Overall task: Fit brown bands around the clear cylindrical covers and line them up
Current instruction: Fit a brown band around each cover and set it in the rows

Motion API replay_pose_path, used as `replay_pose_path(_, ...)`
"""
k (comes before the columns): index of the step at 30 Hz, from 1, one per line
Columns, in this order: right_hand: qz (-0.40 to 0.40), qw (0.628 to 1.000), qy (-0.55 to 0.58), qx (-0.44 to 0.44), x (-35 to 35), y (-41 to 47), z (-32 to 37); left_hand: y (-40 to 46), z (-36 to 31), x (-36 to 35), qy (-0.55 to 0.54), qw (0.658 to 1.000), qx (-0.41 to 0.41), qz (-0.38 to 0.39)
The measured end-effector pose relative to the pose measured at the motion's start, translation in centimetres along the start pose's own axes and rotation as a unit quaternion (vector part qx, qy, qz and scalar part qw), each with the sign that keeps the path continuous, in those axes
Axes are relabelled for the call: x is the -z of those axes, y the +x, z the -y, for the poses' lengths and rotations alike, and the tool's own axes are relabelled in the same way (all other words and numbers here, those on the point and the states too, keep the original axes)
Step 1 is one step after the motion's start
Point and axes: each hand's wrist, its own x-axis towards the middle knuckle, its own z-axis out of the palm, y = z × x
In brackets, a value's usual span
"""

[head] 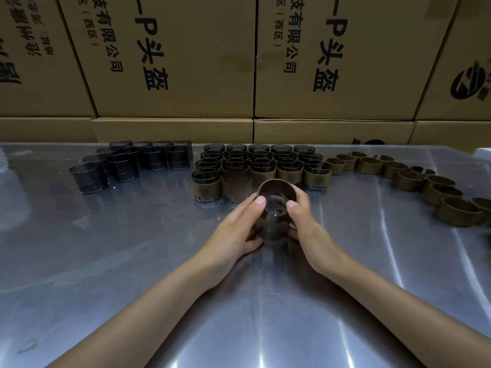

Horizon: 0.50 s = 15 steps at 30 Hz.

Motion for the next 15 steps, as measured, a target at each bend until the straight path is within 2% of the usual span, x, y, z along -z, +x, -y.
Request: replay_pose_path(15, -0.048, 0.997, 0.053, 0.014, 0.3, 0.4, -0.4, -0.5, -1.1, -0.4, -0.021, 1.0, 0.008, -0.017)
